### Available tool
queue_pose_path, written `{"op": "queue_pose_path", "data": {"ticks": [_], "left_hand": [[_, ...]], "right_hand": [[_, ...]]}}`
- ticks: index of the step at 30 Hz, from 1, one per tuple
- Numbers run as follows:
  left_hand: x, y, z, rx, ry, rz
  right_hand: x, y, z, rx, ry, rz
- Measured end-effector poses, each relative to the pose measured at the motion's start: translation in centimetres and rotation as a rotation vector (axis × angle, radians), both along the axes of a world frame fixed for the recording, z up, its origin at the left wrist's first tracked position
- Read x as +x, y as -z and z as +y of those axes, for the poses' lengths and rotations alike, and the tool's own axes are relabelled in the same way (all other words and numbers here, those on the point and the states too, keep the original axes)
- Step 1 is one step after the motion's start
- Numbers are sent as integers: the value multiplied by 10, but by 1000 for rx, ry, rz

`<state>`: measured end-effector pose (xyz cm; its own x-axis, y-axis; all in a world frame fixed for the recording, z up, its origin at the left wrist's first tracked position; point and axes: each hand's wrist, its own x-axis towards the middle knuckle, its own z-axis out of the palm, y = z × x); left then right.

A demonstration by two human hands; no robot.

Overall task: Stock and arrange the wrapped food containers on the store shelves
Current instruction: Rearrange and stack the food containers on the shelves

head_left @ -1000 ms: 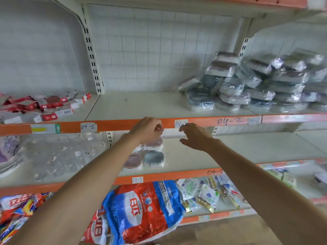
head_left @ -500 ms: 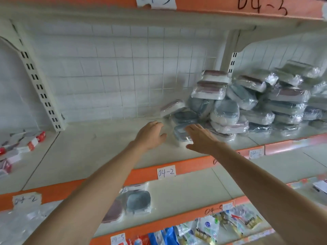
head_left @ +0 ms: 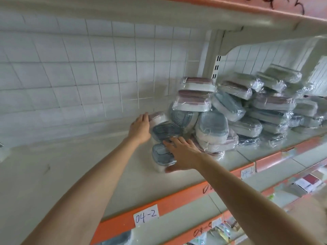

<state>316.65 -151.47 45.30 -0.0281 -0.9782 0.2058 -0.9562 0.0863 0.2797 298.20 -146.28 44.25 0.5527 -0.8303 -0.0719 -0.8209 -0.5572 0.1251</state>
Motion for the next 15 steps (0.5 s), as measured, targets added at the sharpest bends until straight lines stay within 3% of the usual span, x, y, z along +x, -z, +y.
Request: {"op": "queue_pose_path", "data": {"ticks": [5, 8, 15], "left_hand": [[3, 9, -1, -161, 6, -98], [15, 16, 11, -217, 15, -158], [69, 13, 69, -188, -1, -399]], "right_hand": [[9, 8, 1, -119, -20, -12], [14, 14, 2, -51, -9, -94], [22, 14, 10, -79, 3, -43]]}}
